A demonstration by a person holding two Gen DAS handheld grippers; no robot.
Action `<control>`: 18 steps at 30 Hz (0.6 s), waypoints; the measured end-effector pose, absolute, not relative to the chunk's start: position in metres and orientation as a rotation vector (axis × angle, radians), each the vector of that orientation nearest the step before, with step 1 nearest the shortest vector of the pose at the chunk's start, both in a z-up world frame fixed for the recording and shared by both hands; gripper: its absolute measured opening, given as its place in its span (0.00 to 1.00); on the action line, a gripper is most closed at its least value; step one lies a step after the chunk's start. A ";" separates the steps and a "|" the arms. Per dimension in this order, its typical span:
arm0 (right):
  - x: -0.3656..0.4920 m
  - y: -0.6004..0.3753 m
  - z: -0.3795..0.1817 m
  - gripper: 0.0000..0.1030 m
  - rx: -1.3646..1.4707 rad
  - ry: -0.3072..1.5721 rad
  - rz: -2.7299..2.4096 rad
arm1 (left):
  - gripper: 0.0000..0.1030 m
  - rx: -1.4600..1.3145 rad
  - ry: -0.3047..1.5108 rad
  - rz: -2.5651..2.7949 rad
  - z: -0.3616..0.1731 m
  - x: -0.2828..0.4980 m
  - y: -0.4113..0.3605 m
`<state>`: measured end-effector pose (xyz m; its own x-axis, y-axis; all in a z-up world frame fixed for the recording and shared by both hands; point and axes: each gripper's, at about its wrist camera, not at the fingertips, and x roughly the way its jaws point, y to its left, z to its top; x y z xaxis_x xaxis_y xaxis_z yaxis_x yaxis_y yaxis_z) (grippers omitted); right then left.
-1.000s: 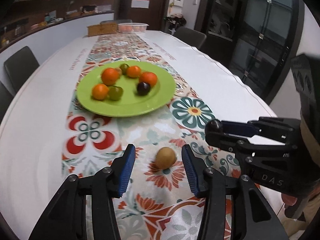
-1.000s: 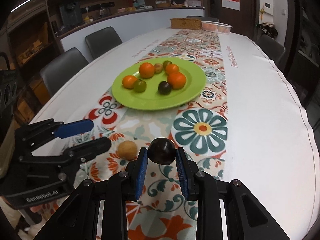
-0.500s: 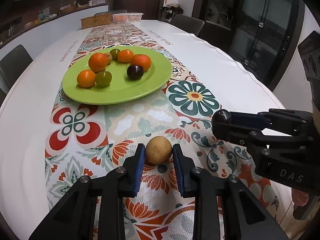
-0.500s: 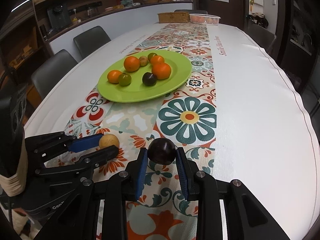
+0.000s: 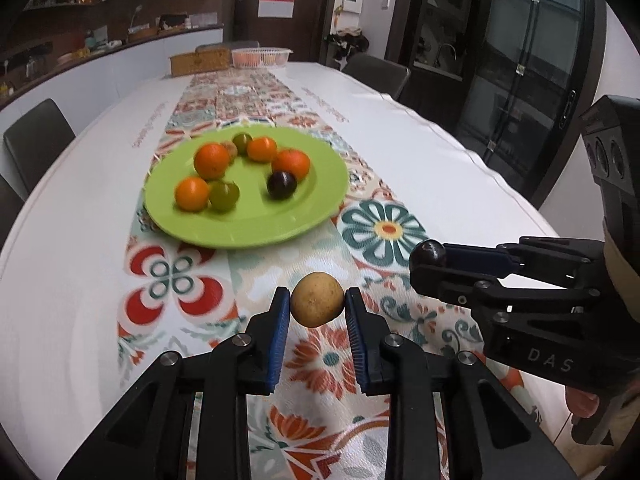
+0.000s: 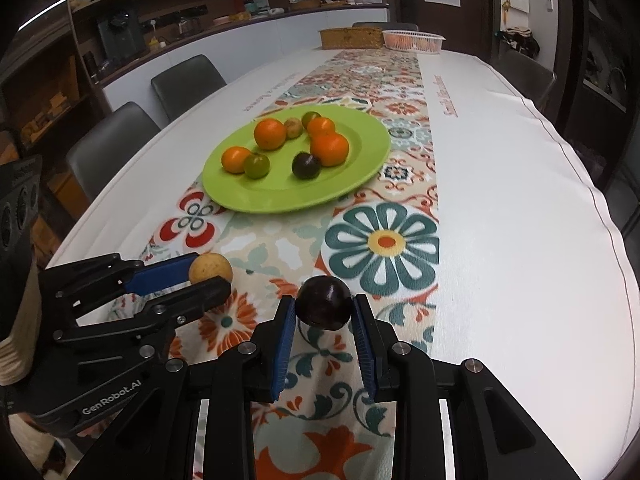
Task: Organize fruits
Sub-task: 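Carry the tan fruit and dark plum onto the green plate with both tools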
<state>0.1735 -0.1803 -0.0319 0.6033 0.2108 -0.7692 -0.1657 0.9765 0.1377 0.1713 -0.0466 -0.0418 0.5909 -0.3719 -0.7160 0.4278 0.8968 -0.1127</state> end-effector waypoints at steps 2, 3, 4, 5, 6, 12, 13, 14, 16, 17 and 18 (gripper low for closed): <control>0.177 -0.178 -0.027 0.29 0.050 0.884 0.224 | 0.27 0.074 0.798 -0.459 -0.036 0.175 -0.044; 0.180 -0.177 -0.023 0.29 0.046 0.877 0.227 | 0.27 0.075 0.789 -0.454 -0.033 0.177 -0.042; 0.183 -0.174 -0.019 0.29 0.040 0.864 0.232 | 0.27 0.075 0.782 -0.451 -0.030 0.180 -0.040; 0.186 -0.173 -0.015 0.29 0.037 0.857 0.235 | 0.27 0.075 0.777 -0.449 -0.028 0.183 -0.039; 0.189 -0.171 -0.012 0.29 0.034 0.848 0.240 | 0.27 0.074 0.771 -0.447 -0.025 0.186 -0.037; 0.215 -0.158 0.005 0.29 -0.002 0.812 0.274 | 0.27 0.087 0.741 -0.426 -0.015 0.210 -0.027; 0.221 -0.156 0.006 0.29 -0.006 0.813 0.284 | 0.27 0.089 0.739 -0.423 -0.013 0.215 -0.026; 0.227 -0.154 0.007 0.29 -0.009 0.816 0.288 | 0.27 0.092 0.739 -0.419 -0.013 0.221 -0.024; 0.239 -0.150 0.007 0.29 -0.015 0.819 0.297 | 0.27 0.096 0.738 -0.415 -0.012 0.232 -0.022; 0.244 -0.149 0.007 0.29 -0.018 0.822 0.300 | 0.27 0.098 0.739 -0.414 -0.011 0.237 -0.021; 0.249 -0.148 0.007 0.29 -0.019 0.824 0.297 | 0.27 0.099 0.739 -0.411 -0.011 0.241 -0.020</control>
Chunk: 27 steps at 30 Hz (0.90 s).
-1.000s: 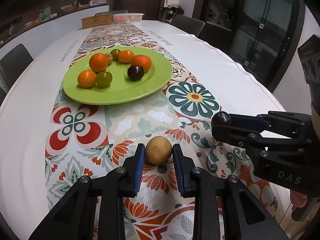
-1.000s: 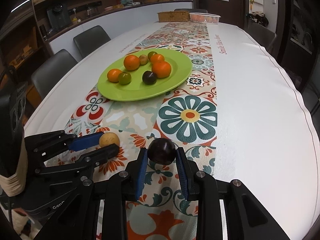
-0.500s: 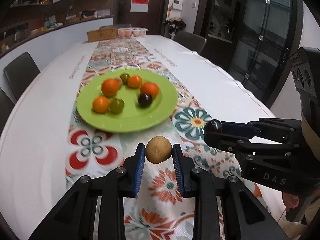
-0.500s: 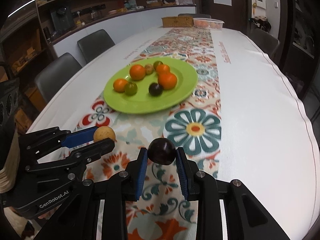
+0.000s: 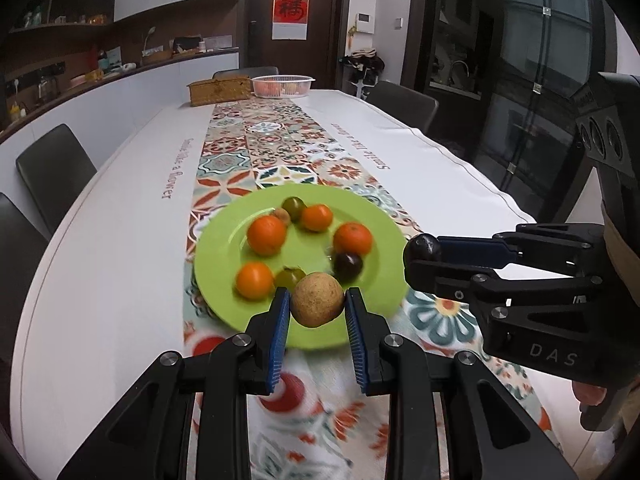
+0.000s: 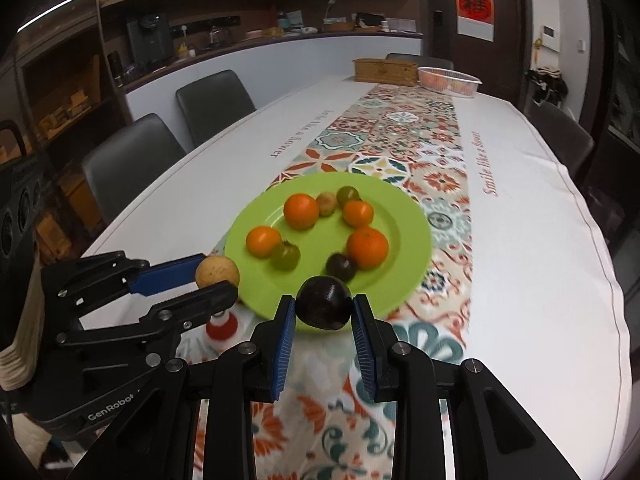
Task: Organize fruits
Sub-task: 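Carry the tan fruit and dark plum onto the green plate with both tools, then open both tools over the plate to release both fruits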
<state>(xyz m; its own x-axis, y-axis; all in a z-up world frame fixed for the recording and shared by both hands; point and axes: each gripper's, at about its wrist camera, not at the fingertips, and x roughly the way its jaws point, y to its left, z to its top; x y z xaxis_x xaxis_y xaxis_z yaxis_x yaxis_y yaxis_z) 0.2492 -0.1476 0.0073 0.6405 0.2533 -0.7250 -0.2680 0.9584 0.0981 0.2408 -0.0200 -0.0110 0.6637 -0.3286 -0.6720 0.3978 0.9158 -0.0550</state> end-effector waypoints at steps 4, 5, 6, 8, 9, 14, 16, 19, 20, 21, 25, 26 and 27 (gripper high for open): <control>0.270 -0.143 0.009 0.29 -0.013 0.824 0.308 | 0.27 0.094 0.743 -0.406 -0.011 0.261 -0.014; 0.274 -0.142 0.009 0.29 -0.017 0.824 0.312 | 0.27 0.091 0.744 -0.406 -0.011 0.266 -0.013; 0.279 -0.141 0.009 0.29 -0.023 0.824 0.310 | 0.27 0.088 0.747 -0.406 -0.011 0.269 -0.013; 0.286 -0.138 0.009 0.29 -0.035 0.819 0.313 | 0.27 0.088 0.752 -0.404 -0.012 0.278 -0.011; 0.290 -0.138 0.010 0.29 -0.040 0.818 0.312 | 0.27 0.089 0.756 -0.402 -0.013 0.283 -0.011; 0.306 -0.135 0.008 0.29 -0.049 0.825 0.314 | 0.27 0.080 0.782 -0.403 -0.019 0.300 -0.009; 0.311 -0.132 0.006 0.29 -0.059 0.831 0.313 | 0.27 0.077 0.795 -0.405 -0.022 0.305 -0.009; 0.319 -0.131 0.001 0.29 -0.065 0.844 0.317 | 0.27 0.080 0.808 -0.405 -0.025 0.312 -0.006; 0.321 -0.130 -0.001 0.29 -0.068 0.850 0.318 | 0.27 0.081 0.810 -0.404 -0.025 0.314 -0.005; 0.324 -0.129 -0.003 0.29 -0.070 0.856 0.319 | 0.27 0.082 0.814 -0.403 -0.026 0.316 -0.004; 0.333 -0.127 -0.009 0.29 -0.073 0.879 0.319 | 0.27 0.097 0.829 -0.399 -0.030 0.323 -0.003; 0.335 -0.127 -0.011 0.29 -0.071 0.885 0.318 | 0.27 0.103 0.832 -0.398 -0.031 0.324 -0.003; 0.337 -0.127 -0.012 0.29 -0.065 0.892 0.319 | 0.27 0.106 0.836 -0.399 -0.031 0.326 -0.003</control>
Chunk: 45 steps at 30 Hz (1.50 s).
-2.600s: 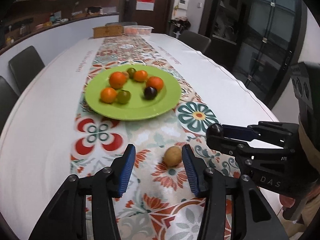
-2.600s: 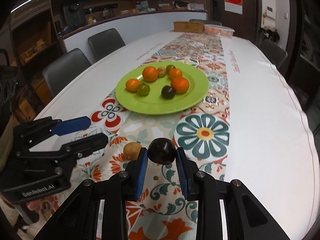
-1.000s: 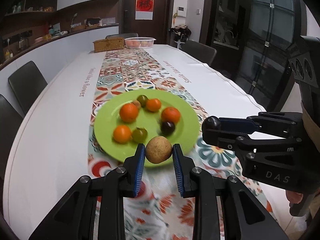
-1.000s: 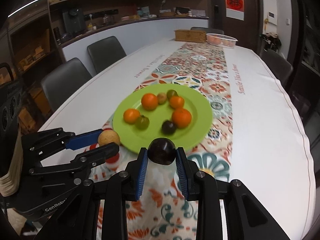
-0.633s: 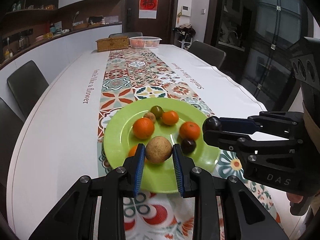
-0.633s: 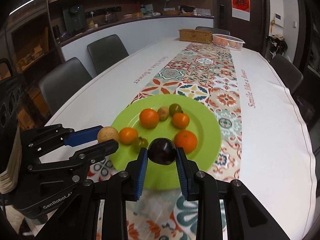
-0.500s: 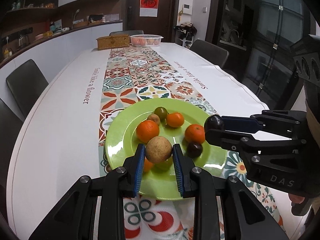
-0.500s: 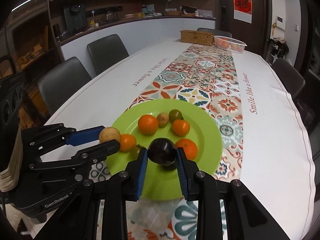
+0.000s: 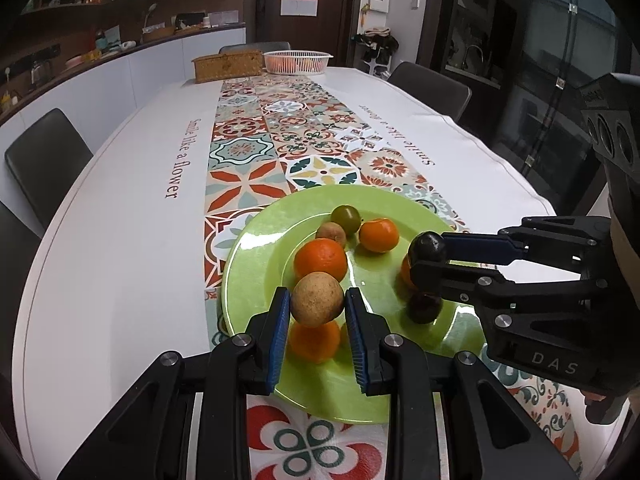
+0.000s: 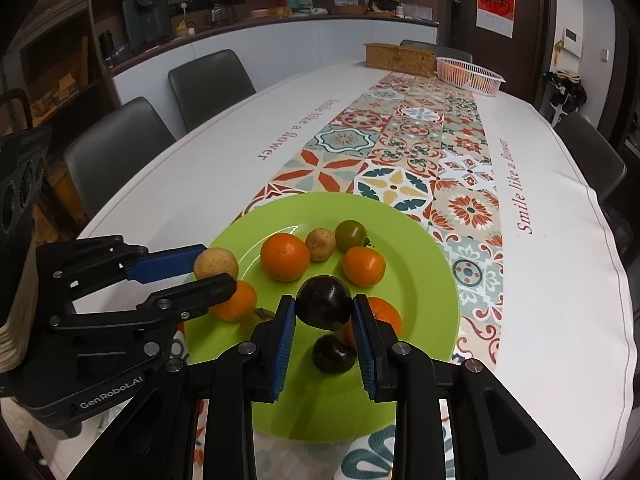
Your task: Organize fruits
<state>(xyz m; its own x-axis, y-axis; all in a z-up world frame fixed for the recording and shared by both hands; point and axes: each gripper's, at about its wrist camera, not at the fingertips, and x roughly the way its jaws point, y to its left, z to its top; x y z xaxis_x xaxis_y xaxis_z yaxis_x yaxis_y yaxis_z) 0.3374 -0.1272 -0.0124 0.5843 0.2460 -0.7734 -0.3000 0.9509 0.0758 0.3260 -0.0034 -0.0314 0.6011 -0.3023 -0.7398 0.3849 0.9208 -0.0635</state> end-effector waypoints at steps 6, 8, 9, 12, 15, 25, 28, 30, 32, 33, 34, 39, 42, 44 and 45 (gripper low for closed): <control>0.341 -0.128 -0.016 0.30 -0.051 0.906 0.313 | 0.27 0.117 0.846 -0.407 -0.034 0.331 -0.005; 0.338 -0.130 -0.014 0.36 -0.048 0.901 0.302 | 0.27 0.120 0.845 -0.417 -0.034 0.331 -0.007; 0.336 -0.133 -0.013 0.36 -0.042 0.893 0.297 | 0.27 0.124 0.844 -0.424 -0.034 0.330 -0.010; 0.331 -0.138 -0.011 0.37 -0.038 0.883 0.277 | 0.28 0.137 0.839 -0.430 -0.034 0.330 -0.016; 0.323 -0.143 -0.008 0.37 -0.034 0.871 0.253 | 0.32 0.148 0.831 -0.439 -0.034 0.329 -0.021; 0.285 -0.163 0.002 0.44 -0.026 0.826 0.154 | 0.47 0.168 0.775 -0.385 -0.014 0.298 -0.025; 0.273 -0.166 0.006 0.44 -0.007 0.815 0.150 | 0.49 0.163 0.755 -0.352 -0.004 0.285 -0.024; 0.264 -0.168 0.011 0.45 0.007 0.802 0.146 | 0.53 0.144 0.742 -0.329 0.004 0.275 -0.022; 0.251 -0.170 0.017 0.50 0.023 0.784 0.134 | 0.55 0.136 0.730 -0.305 0.012 0.262 -0.020; 0.246 -0.170 0.020 0.51 0.028 0.774 0.130 | 0.55 0.137 0.722 -0.296 0.015 0.256 -0.020; 0.239 -0.171 0.024 0.52 0.031 0.766 0.126 | 0.59 0.138 0.709 -0.283 0.020 0.246 -0.019; 0.209 -0.174 0.036 0.55 0.058 0.736 0.125 | 0.73 0.133 0.662 -0.222 0.034 0.209 -0.011; 0.193 -0.174 0.042 0.60 0.058 0.713 0.119 | 0.81 0.146 0.651 -0.182 0.038 0.190 -0.009; 0.181 -0.174 0.045 0.60 0.050 0.702 0.116 | 0.84 0.146 0.648 -0.164 0.039 0.180 -0.007; 0.176 -0.174 0.046 0.61 0.046 0.698 0.114 | 0.85 0.147 0.649 -0.151 0.039 0.175 -0.007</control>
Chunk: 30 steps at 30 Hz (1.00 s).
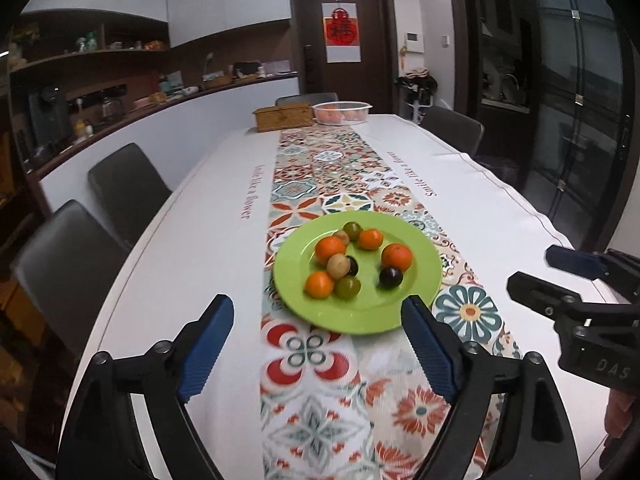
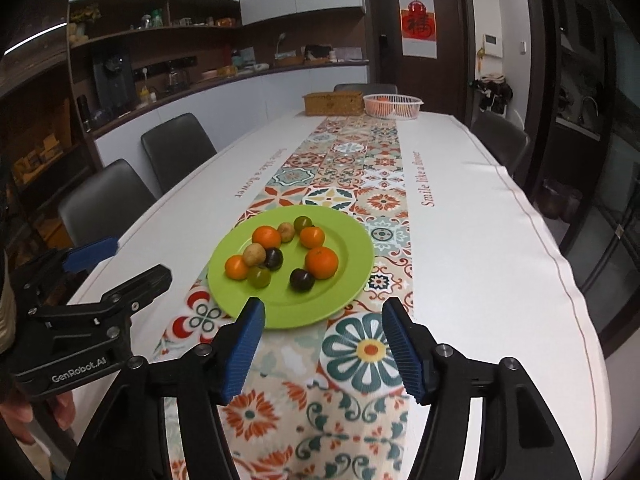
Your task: Organize fruits
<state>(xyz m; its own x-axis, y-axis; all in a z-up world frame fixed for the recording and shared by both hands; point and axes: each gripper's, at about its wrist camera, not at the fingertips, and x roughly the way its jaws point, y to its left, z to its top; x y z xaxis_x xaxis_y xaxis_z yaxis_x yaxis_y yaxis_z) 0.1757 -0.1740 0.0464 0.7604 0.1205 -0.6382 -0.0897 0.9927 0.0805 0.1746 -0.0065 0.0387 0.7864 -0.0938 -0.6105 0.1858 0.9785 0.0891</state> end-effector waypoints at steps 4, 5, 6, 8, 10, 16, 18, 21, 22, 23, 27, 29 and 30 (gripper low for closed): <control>0.157 -0.175 0.049 0.67 0.031 0.681 0.099 | 0.86 0.141 0.648 -0.144 0.038 0.155 -0.005; 0.153 -0.176 0.050 0.67 0.035 0.679 0.099 | 0.86 0.134 0.649 -0.146 0.038 0.150 -0.005; 0.149 -0.176 0.051 0.67 0.041 0.677 0.101 | 0.87 0.129 0.648 -0.148 0.039 0.146 -0.004; 0.142 -0.178 0.052 0.68 0.056 0.673 0.106 | 0.88 0.123 0.642 -0.149 0.041 0.137 -0.004; 0.133 -0.180 0.054 0.71 0.062 0.665 0.099 | 0.90 0.122 0.631 -0.143 0.044 0.129 -0.004; 0.115 -0.182 0.059 0.72 0.081 0.646 0.099 | 0.95 0.111 0.597 -0.152 0.058 0.108 -0.004; 0.110 -0.182 0.060 0.72 0.084 0.642 0.102 | 0.97 0.113 0.587 -0.153 0.062 0.104 -0.004; 0.105 -0.182 0.062 0.72 0.083 0.636 0.101 | 0.99 0.114 0.574 -0.151 0.066 0.097 -0.005; 0.103 -0.182 0.062 0.74 0.081 0.634 0.099 | 1.00 0.114 0.572 -0.150 0.067 0.096 -0.005; 0.102 -0.182 0.063 0.75 0.080 0.632 0.098 | 1.00 0.115 0.571 -0.149 0.068 0.095 -0.005; 0.098 -0.183 0.064 0.75 0.080 0.626 0.097 | 1.00 0.121 0.563 -0.145 0.070 0.091 -0.007; 0.096 -0.183 0.066 0.75 0.079 0.621 0.095 | 1.00 0.121 0.559 -0.147 0.071 0.089 -0.007; 0.095 -0.183 0.066 0.75 0.076 0.620 0.094 | 1.00 0.122 0.556 -0.147 0.071 0.088 -0.006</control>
<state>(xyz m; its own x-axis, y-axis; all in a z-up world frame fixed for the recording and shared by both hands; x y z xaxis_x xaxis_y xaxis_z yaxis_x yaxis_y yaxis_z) 0.0953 -0.1827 0.0663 0.8101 0.1106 -0.5757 -0.0648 0.9929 0.0995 0.0877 -0.0064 0.0710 0.8396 -0.1057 -0.5328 0.1714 0.9823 0.0752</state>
